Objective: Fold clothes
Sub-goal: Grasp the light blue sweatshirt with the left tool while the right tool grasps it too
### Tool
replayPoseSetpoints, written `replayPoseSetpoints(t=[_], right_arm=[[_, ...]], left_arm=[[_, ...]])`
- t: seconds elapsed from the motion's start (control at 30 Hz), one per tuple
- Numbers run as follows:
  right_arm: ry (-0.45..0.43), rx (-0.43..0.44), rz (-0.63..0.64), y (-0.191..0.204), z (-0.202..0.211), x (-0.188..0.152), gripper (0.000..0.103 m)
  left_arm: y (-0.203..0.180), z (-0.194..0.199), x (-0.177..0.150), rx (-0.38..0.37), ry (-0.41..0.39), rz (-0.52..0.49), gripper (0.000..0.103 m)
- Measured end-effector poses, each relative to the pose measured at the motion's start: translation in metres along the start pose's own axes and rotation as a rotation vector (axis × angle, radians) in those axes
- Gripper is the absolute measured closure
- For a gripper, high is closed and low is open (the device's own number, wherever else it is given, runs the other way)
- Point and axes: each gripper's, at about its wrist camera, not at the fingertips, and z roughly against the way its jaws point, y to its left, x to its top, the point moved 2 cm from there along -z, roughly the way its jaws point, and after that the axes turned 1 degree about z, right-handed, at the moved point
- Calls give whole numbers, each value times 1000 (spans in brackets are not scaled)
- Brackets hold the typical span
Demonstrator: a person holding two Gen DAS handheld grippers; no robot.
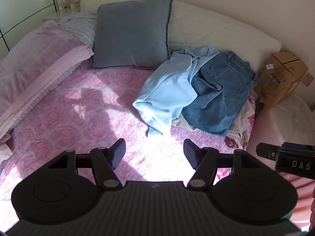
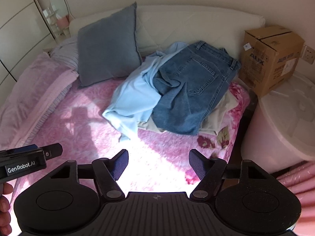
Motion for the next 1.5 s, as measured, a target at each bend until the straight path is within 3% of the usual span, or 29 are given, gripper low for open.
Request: replayPoseSetpoints(t=[0.33,0.63,1.0,1.2,1.37,1.5], right_arm=[[52,21,38,-50,-80,97,34],[94,36,45,-77,-163,173,51],[131,64,-40,-107,-257,225,68],[124,98,-95,-119,-297,249,70],[128,185,-209,-127,-321,261,69],[146,228,-284,-127,-335,261,69]], left_arm=[[-49,-92,91,11,32,10,42],[-71,-182,152,-1,73,10,42],[-72,-263,178,-14,144,20,42],[-72,-287,182,-42,162,34,42],[-75,-299,178,-97,162,37,42],[-76,-311,172,-81,169,27,42]])
